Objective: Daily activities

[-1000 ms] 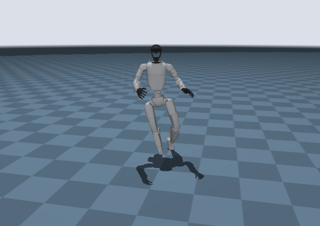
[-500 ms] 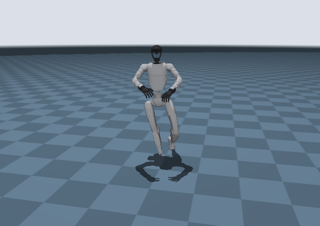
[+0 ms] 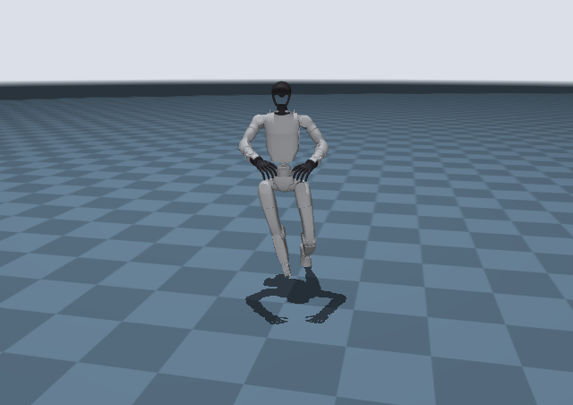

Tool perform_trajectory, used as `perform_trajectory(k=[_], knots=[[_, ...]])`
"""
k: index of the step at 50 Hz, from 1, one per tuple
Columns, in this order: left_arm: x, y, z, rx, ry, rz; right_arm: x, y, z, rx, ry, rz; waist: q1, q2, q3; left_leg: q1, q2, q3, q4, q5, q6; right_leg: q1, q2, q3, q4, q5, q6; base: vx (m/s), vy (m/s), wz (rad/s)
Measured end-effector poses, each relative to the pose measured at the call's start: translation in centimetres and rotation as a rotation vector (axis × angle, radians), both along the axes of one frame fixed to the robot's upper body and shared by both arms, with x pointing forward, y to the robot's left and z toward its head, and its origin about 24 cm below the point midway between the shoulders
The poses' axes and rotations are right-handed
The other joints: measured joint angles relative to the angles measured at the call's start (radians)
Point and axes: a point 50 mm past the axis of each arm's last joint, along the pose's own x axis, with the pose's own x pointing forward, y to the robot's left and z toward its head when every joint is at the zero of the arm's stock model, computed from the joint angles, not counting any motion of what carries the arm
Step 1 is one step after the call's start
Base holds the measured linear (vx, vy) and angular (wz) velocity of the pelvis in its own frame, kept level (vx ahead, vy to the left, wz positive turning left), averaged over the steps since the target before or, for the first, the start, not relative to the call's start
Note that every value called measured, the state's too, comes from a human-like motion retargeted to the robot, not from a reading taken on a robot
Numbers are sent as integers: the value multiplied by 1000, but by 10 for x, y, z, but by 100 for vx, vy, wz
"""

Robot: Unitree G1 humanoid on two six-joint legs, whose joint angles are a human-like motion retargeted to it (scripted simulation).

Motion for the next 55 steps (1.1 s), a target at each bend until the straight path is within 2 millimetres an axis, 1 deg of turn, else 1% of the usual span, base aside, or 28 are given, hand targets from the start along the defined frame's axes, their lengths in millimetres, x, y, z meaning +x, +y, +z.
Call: perform_trajectory(k=[9,16,22,27,30,33,38,40,43,45,50,55], knots=[[2,-8,3,-53,10,-7,-2,7,3,-75,13,71,2,-2,-5,-15,-17,-16,8,0,-5,-10,0,0,1,-1,3,0,0,0],[2,-13,7,-180,-13,28,-1,5,8,-53,4,76,11,-10,-8,-30,-33,-26,4,0,-6,-25,-7,-7,2,-8,6,0,0,0],[-1,-18,9,-321,-10,61,1,-4,14,5,26,42,23,-13,-5,-42,-50,-39,6,0,-9,-33,-10,-15,3,-13,8,0,0,0],[-4,-19,11,-409,30,73,4,-16,15,20,96,-4,32,-10,-6,-52,-58,-47,6,0,-11,-43,-10,-17,3,-11,10,0,0,0],[-2,-15,17,-430,38,76,6,-27,15,29,155,-52,31,-3,-8,-57,-57,-49,9,0,-11,-48,-7,-16,3,-7,11,0,0,0],[4,-13,25,-428,48,71,5,-36,13,62,237,-96,20,10,-10,-60,-48,-46,14,0,-12,-50,0,-11,3,0,12,0,0,0],[22,-14,33,-375,93,60,-12,-26,1,218,422,-88,-18,40,-17,-65,-35,-39,22,0,-13,-56,6,1,2,11,15,0,0,0],[29,-15,32,-335,133,55,-19,-21,-3,283,490,-84,-36,51,-22,-68,-33,-34,22,0,-13,-61,5,5,2,14,17,0,0,0],[40,-20,23,-240,219,43,-26,-15,-8,351,550,-88,-63,66,-29,-73,-27,-27,23,0,-12,-69,5,8,1,18,22,0,0,0],[45,-24,13,-149,284,31,-28,-12,-11,369,560,-94,-79,74,-33,-76,-24,-23,23,0,-11,-73,5,10,1,21,26,0,0,0],[51,-35,-9,110,405,-20,-24,-6,-13,349,512,-104,-111,85,-34,-80,-10,-7,21,0,-7,-82,5,14,0,27,33,0,0,0],[52,-48,-16,243,422,-85,-20,-1,-13,328,458,-108,-122,87,-33,-83,5,7,21,0,-4,-87,10,20,-1,31,35,0,0,0]])
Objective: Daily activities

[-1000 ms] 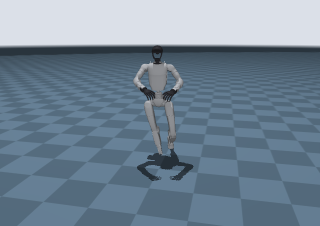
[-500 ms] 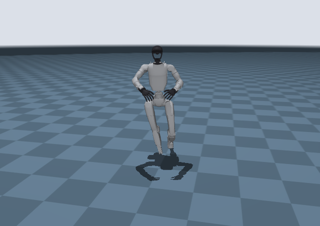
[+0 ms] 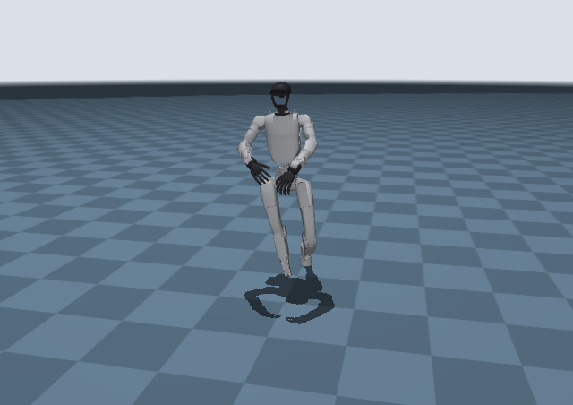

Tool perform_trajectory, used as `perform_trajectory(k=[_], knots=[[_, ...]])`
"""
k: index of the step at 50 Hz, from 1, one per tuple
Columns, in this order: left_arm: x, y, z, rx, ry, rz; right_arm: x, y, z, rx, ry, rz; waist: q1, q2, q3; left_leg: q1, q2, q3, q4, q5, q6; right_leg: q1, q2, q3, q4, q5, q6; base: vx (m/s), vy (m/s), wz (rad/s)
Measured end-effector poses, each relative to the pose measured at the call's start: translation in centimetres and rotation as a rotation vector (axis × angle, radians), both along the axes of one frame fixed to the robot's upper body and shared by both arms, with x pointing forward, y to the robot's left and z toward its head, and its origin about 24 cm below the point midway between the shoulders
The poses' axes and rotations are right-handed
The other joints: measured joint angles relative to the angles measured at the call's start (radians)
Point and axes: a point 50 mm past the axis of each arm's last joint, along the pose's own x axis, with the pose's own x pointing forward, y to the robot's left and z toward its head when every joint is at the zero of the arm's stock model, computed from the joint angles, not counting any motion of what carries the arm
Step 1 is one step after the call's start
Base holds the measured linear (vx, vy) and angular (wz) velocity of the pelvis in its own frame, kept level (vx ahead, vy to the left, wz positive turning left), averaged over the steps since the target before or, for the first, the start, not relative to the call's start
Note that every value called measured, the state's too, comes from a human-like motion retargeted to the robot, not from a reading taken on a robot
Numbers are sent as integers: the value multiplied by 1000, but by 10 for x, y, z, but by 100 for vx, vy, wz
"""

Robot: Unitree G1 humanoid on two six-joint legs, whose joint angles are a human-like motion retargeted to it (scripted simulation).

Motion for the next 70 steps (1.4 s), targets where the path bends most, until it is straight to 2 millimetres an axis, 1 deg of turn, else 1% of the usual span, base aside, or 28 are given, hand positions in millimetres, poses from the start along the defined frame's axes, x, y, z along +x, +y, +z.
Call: perform_trajectory(k=[4,8,12,13,15,17,20,23,25,28,31,35,38,41,45,49,52,54,58,62,70], knots=[[1,-5,2,13,-23,-37,1,2,0,-6,-24,0,-1,-7,-1,-1,9,9,-4,0,2,-4,0,4,0,3,1,0,0,0],[1,-8,7,-19,-66,-53,1,5,1,18,-47,-9,4,-14,0,-1,22,17,-5,0,4,-6,4,6,-1,6,1,0,0,0],[0,-15,20,-138,-151,-64,-1,4,1,84,-70,-50,9,-24,5,-2,31,25,-9,0,5,-9,3,7,-2,10,0,0,0,0],[-1,-18,25,-182,-183,-68,-3,1,-1,101,-73,-72,10,-27,6,-1,31,26,-10,0,5,-10,2,7,-2,10,0,0,0,0],[-4,-16,34,-270,-243,-53,-6,-8,-4,131,-85,-126,13,-33,10,-1,32,31,-12,0,5,-11,0,8,-1,11,1,0,0,0],[-8,-8,41,-357,-303,-12,-9,-20,-6,157,-106,-190,18,-39,15,1,35,34,-13,0,5,-10,0,9,-1,13,0,0,0,0],[-17,9,49,-472,-388,69,-15,-40,-12,177,-130,-292,23,-46,25,4,37,40,-15,0,4,-10,0,12,-1,15,-2,0,0,0],[-29,32,50,-548,-454,168,-23,-62,-24,162,-134,-392,28,-54,33,5,40,43,-19,0,4,-9,0,15,-1,17,-4,0,0,0],[-39,49,47,-575,-482,238,-31,-77,-34,133,-124,-451,31,-57,38,5,40,43,-21,0,4,-10,1,16,-1,18,-6,0,0,0],[-56,74,36,-579,-493,346,-44,-98,-52,63,-89,-521,34,-61,42,5,41,42,-23,0,5,-10,2,16,-1,19,-8,0,0,0],[-75,99,20,-550,-468,454,-58,-117,-70,-23,-36,-572,36,-63,44,4,42,39,-24,0,5,-9,4,13,-1,19,-8,0,0,0],[-103,129,-9,-475,-367,594,-80,-142,-93,-142,63,-624,38,-59,45,4,47,33,-22,0,6,-5,9,8,-2,18,-11,0,0,0],[-130,151,-36,-404,-237,706,-99,-161,-110,-230,158,-659,34,-57,45,8,49,32,-26,0,7,0,8,4,-2,15,-13,0,0,0],[-161,173,-66,-327,-70,829,-120,-180,-125,-305,270,-711,30,-53,44,14,55,32,-30,0,7,7,7,0,-3,10,-16,0,0,0],[-212,198,-102,-225,178,1015,-154,-207,-142,-379,435,-813,22,-48,44,25,61,36,-42,0,7,16,2,-3,-4,1,-18,0,0,0],[-267,217,-127,-146,405,1222,-190,-231,-153,-409,600,-958,11,-43,48,39,64,46,-60,0,8,25,-6,-5,-5,-10,-15,0,0,0],[-306,225,-136,-110,542,1375,-216,-245,-157,-405,709,-1081,3,-39,53,51,67,55,-73,0,8,32,-12,-6,-5,-18,-14,0,0,0],[-327,227,-139,-101,611,1467,-232,-252,-159,-389,773,-1161,-2,-36,57,59,68,60,-80,0,8,37,-15,-7,-5,-21,-13,0,0,0],[-358,226,-141,-113,702,1616,-257,-259,-162,-337,875,-1294,-8,-29,66,74,75,67,-86,0,7,50,-16,-7,-5,-26,-12,0,0,0],[-371,222,-143,-147,743,1712,-271,-259,-163,-276,936,-1382,-13,-25,73,85,78,71,-91,0,7,58,-17,-7,-5,-29,-10,0,0,0],[-376,219,-144,-208,744,1809,-276,-259,-164,-190,972,-1468,-20,-22,77,91,79,75,-97,0,8,62,-19,-8,-5,-31,-9,0,0,0]])
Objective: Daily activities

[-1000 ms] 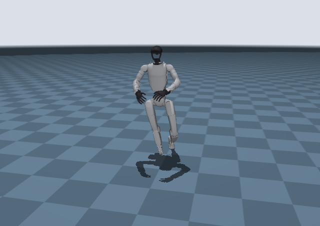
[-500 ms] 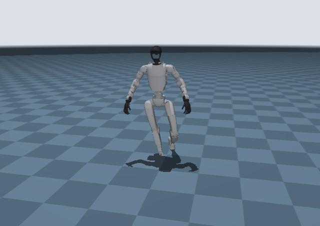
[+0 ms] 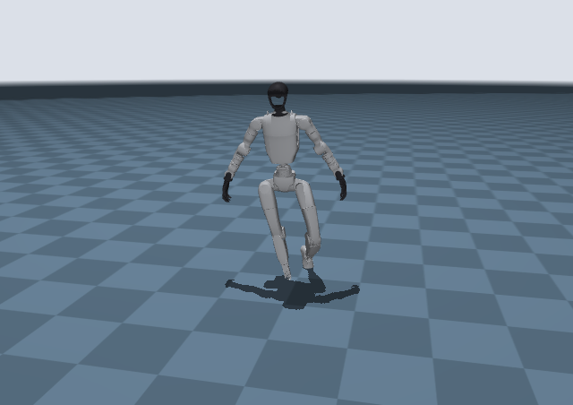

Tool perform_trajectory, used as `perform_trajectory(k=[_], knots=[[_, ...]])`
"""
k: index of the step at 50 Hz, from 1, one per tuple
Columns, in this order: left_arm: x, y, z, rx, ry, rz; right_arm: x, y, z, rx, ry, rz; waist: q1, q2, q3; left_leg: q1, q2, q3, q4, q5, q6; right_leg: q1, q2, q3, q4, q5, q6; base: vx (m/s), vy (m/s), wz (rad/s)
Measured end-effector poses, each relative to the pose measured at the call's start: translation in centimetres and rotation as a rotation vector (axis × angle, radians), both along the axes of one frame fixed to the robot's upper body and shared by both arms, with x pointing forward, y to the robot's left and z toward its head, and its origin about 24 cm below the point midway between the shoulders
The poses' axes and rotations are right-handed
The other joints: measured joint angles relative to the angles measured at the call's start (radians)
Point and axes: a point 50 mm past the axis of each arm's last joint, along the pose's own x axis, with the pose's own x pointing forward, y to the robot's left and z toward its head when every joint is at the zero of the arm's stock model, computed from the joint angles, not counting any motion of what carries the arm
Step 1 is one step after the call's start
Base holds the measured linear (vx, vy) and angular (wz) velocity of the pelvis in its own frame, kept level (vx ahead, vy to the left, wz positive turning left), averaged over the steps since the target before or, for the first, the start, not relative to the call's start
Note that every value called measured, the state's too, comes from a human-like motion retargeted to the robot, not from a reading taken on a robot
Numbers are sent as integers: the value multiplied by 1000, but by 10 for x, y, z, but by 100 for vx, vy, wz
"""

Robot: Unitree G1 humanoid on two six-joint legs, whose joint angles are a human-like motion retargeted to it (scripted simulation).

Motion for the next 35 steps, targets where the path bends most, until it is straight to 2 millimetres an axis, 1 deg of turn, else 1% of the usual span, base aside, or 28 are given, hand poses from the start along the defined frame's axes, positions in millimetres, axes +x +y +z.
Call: perform_trajectory(k=[12,35], knots=[[1,0,0,30,-21,47,0,0,0,-7,-14,-53,-6,-1,-6,-1,-6,-2,-3,0,2,-2,-4,-3,1,0,3,0,0,0],[6,4,1,51,-30,-5,0,3,-2,-19,-28,-38,-9,-5,-6,2,-4,-13,2,0,6,7,0,-6,1,-2,3,0,0,0]])
